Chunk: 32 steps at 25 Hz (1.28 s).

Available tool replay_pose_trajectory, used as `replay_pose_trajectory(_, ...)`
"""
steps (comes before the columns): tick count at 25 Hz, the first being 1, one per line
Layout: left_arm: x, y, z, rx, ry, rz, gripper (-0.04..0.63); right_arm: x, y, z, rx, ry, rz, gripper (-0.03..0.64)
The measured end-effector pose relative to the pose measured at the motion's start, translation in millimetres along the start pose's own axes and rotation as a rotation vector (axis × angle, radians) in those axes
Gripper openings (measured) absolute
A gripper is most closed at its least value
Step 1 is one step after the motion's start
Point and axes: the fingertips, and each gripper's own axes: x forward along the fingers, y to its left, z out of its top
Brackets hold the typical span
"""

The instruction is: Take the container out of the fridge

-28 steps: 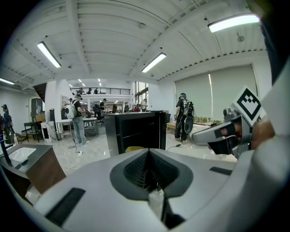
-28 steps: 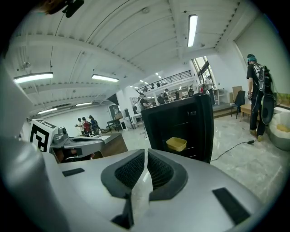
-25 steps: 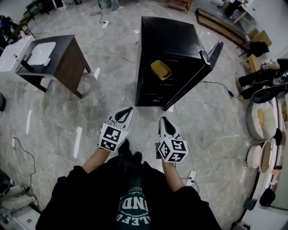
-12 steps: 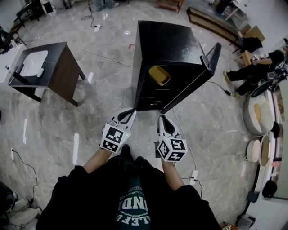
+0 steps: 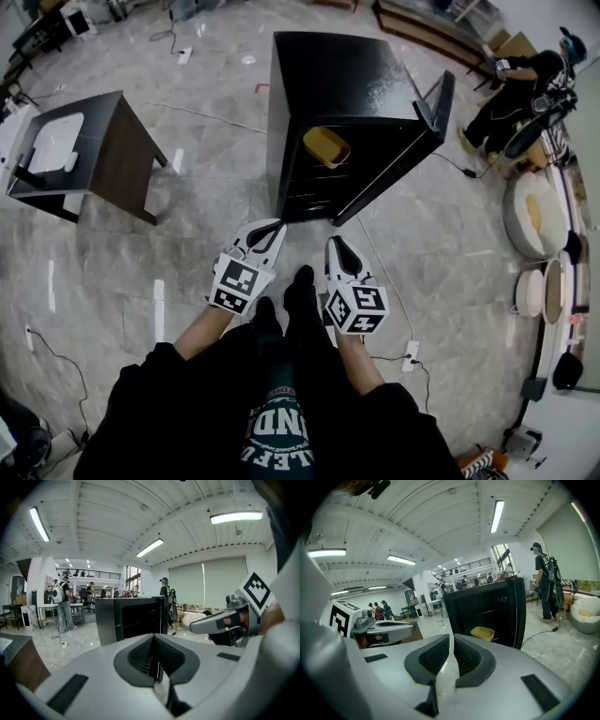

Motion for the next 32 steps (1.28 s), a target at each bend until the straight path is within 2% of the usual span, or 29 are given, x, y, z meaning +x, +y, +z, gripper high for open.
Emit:
replay_pose_trajectory(15, 27.0, 10.4, 0.9, 0.002, 0.018, -0.006, 0.014, 22.6, -18.6, 10.5, 0.005, -0.006, 0.006, 0.038)
replay_pose_trajectory(32, 82.2, 36.3, 7.1, -0.025, 0.036, 0.009, 0.014, 84.9, -59.0, 32.5, -0.005, 0.034, 0.027, 0.038)
